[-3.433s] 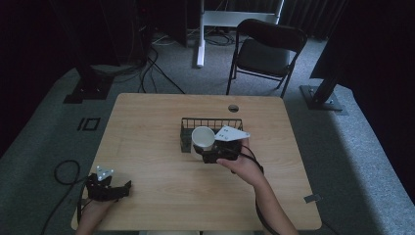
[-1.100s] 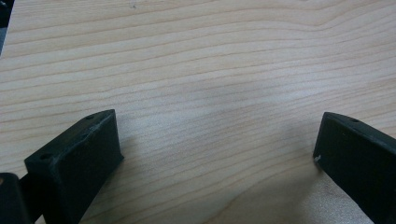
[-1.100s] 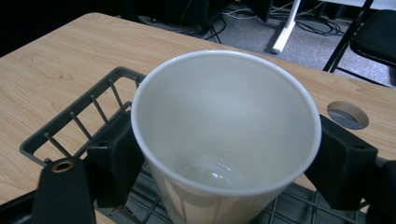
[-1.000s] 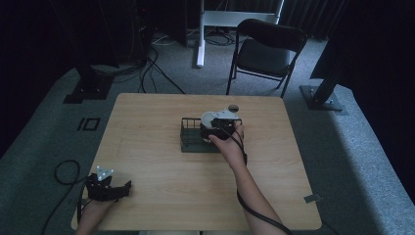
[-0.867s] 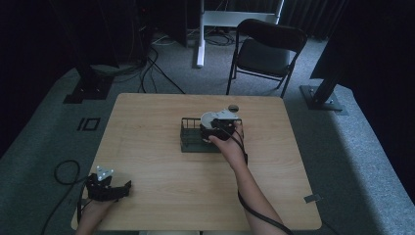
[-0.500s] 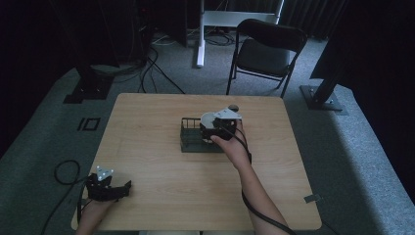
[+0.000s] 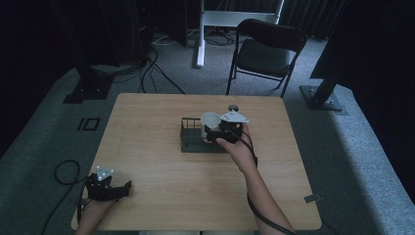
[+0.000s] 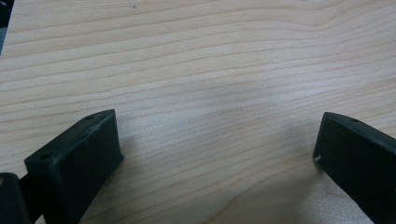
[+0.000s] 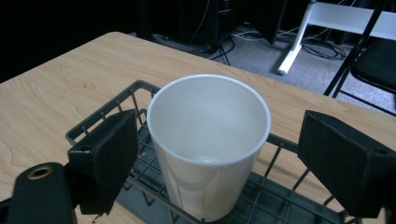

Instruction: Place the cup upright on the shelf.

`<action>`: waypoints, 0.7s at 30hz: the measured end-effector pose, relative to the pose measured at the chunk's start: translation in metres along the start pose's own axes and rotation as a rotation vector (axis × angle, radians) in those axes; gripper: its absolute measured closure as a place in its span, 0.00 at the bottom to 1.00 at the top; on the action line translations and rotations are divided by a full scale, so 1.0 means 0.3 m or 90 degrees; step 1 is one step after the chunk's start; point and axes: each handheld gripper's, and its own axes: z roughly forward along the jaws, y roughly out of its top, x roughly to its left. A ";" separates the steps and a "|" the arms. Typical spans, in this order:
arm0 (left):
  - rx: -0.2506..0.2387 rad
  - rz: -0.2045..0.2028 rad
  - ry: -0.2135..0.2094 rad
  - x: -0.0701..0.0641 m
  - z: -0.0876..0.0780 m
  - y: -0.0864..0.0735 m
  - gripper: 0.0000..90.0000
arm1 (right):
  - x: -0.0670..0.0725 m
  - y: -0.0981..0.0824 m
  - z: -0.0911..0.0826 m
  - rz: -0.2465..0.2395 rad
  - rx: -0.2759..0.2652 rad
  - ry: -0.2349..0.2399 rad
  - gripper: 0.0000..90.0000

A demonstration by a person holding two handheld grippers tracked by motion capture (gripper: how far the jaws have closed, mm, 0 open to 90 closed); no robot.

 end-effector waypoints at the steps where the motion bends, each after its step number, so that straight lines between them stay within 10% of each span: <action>1: 0.000 0.000 0.000 0.000 0.000 0.000 0.01 | -0.001 -0.001 -0.006 0.002 -0.002 0.002 0.14; 21: 0.000 0.000 0.000 0.000 0.000 0.000 0.01 | -0.066 -0.066 -0.097 0.009 -0.012 -0.009 0.14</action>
